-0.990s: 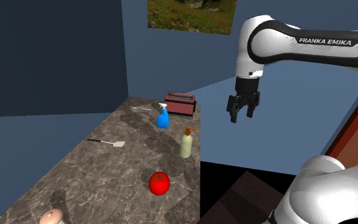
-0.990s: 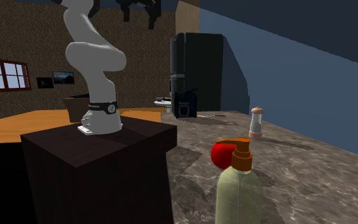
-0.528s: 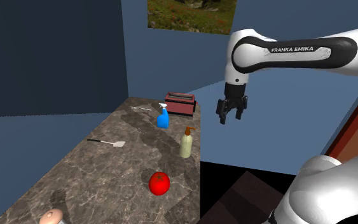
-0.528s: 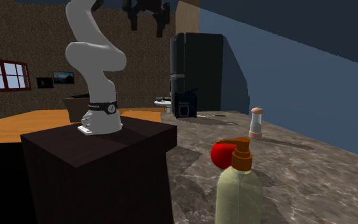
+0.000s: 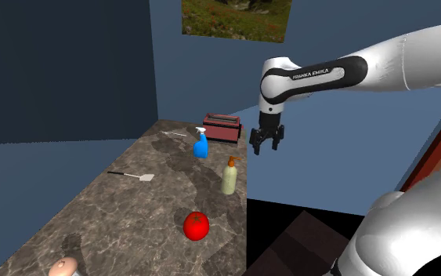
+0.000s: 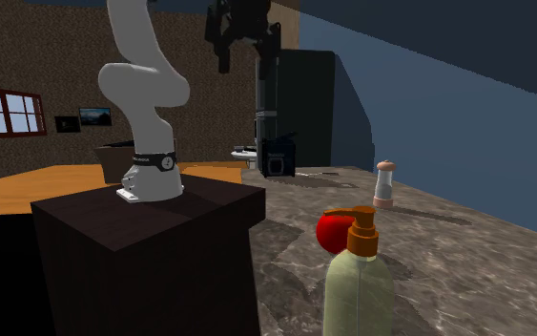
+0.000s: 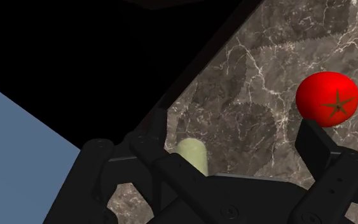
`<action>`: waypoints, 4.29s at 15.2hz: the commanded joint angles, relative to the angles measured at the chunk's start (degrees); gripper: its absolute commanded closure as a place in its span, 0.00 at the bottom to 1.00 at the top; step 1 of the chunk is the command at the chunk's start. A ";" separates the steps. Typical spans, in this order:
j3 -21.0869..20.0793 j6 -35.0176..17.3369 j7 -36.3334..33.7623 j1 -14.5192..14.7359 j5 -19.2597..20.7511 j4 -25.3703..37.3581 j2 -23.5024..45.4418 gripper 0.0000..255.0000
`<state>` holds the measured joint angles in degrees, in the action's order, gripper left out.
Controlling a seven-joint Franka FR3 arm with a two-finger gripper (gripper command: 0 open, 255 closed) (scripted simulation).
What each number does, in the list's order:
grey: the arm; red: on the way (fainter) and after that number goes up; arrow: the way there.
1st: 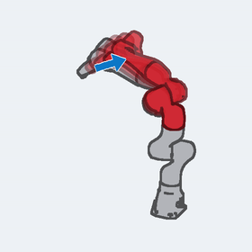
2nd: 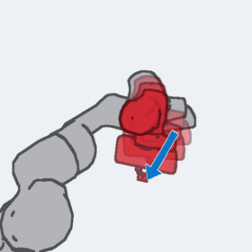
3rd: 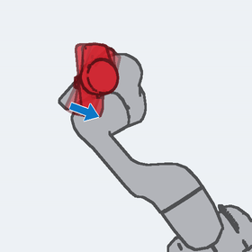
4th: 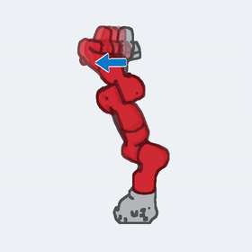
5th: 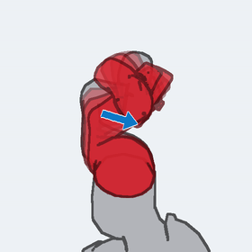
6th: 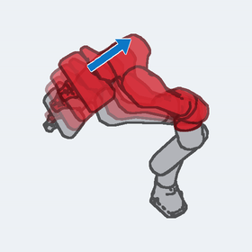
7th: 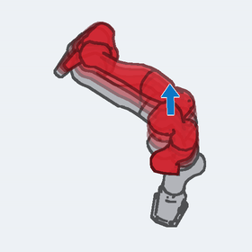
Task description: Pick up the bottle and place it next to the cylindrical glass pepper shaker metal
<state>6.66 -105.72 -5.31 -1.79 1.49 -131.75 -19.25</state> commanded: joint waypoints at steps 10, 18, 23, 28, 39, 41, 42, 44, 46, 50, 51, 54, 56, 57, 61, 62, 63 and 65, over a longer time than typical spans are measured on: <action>2.22 -11.94 3.76 -0.76 -3.71 12.92 23.65 0.00; 2.19 -14.86 6.38 -2.73 -7.51 28.35 41.35 0.00; 1.63 -14.14 7.21 -4.52 -9.38 41.06 52.88 0.00; 1.37 -17.13 7.43 -4.54 -9.73 39.76 54.59 0.00; 1.23 -18.62 7.55 -4.56 -9.92 39.24 55.56 0.00; 1.23 -18.62 7.55 -4.56 -9.92 39.24 55.56 1.00; 1.23 -18.62 7.55 -4.56 -9.92 39.24 55.56 1.00; 1.23 -18.63 7.55 -4.56 -9.92 39.23 55.58 1.00; 1.23 -18.62 7.56 -4.57 -9.92 39.24 55.58 1.00; 1.29 -18.09 7.49 -4.53 -9.84 39.32 55.12 1.00; 1.34 -17.56 7.43 -4.50 -9.76 39.41 54.67 1.00; 1.49 -15.92 7.24 -4.42 -9.52 39.78 53.39 1.00; 1.58 -14.79 7.12 -4.37 -9.37 40.13 52.60 1.00; 1.62 -14.22 7.05 -4.35 -9.30 40.32 52.21 1.00; 1.79 -11.89 6.81 -4.27 -9.00 41.19 50.74 1.00; 1.83 -11.29 6.75 -4.26 -8.93 41.45 50.40 1.00; 1.86 -10.69 6.69 -4.24 -8.86 41.72 50.06 1.00; 1.94 -9.48 6.57 -4.22 -8.73 42.30 49.42 1.00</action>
<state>8.54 -115.96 1.31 -6.00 -7.32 -89.83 30.56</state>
